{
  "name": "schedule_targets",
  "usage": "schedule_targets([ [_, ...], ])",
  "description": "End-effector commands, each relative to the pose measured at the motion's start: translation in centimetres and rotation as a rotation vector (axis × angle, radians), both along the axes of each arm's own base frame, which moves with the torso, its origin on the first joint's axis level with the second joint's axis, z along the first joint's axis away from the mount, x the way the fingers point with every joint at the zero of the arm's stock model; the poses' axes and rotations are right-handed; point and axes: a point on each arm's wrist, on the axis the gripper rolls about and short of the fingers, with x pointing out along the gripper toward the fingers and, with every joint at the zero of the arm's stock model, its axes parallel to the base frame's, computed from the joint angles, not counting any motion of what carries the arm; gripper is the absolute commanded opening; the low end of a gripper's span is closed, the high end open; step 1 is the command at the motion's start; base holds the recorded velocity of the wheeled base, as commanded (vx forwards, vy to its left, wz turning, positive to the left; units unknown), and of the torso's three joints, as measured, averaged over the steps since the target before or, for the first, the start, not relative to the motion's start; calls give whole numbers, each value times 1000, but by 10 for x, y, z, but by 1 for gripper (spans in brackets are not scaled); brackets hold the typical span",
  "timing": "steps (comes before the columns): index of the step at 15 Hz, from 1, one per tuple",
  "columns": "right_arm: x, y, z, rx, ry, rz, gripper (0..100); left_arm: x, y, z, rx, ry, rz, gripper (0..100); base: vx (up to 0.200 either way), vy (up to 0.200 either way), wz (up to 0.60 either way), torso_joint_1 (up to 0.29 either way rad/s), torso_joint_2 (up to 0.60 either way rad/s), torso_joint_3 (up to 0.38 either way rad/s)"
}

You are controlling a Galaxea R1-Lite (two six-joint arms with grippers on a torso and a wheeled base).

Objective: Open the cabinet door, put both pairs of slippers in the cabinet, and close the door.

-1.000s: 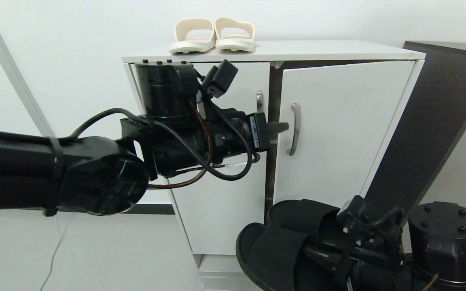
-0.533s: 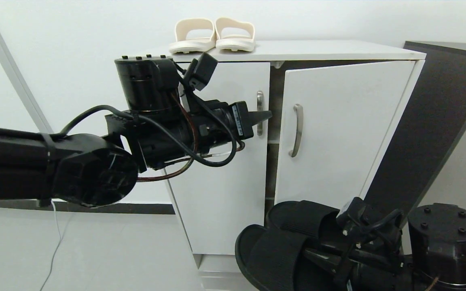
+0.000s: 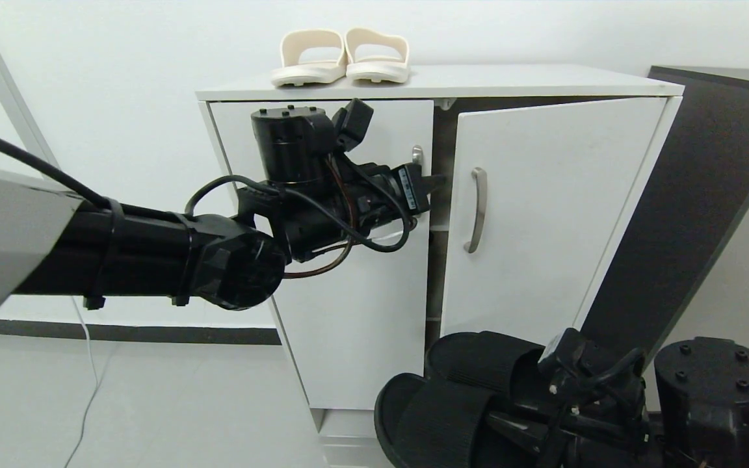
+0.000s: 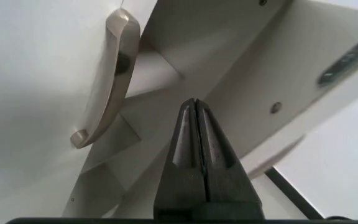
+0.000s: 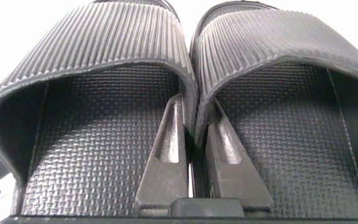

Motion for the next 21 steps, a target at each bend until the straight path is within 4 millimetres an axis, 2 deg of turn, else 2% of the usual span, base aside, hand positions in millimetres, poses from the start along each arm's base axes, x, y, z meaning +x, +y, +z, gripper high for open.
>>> schedule_targets([
  [1,-1,2,-1,-5,4,9,0,5,-3,-6,6,11,0,0,-200,0,0,-2,2,7],
  [5,-3,3,-2,-7,6,18,0,2,-11,-9,8,16,14,0,-200,0,0,0,5,2],
  [7,-4,3,-3,-10,8,22,0,-13,-27,-10,16,18,-38,0,-200,0,0,-2,2,5],
  [9,-6,2,-5,-16,12,26,0,-43,-46,-3,8,9,-79,0,-200,0,0,5,5,2],
  [12,-6,2,-5,-16,12,28,0,-51,-42,10,-13,-14,-76,0,-133,0,0,2,-2,-2],
  [14,-6,2,-4,-14,10,26,0,-51,-18,11,-5,-6,-28,0,0,0,0,0,0,0],
  [16,-5,2,-4,-10,7,19,0,-64,16,12,19,-3,20,0,0,0,0,0,0,0],
  [17,-1,1,-2,3,-1,4,0,-83,50,11,36,3,69,0,0,0,0,0,0,0],
  [19,6,0,-3,11,-8,-19,0,-119,94,6,43,12,132,0,0,0,0,0,0,0],
  [21,8,0,-2,24,-20,-30,0,-174,137,-2,23,-21,185,0,0,0,0,0,0,0],
])
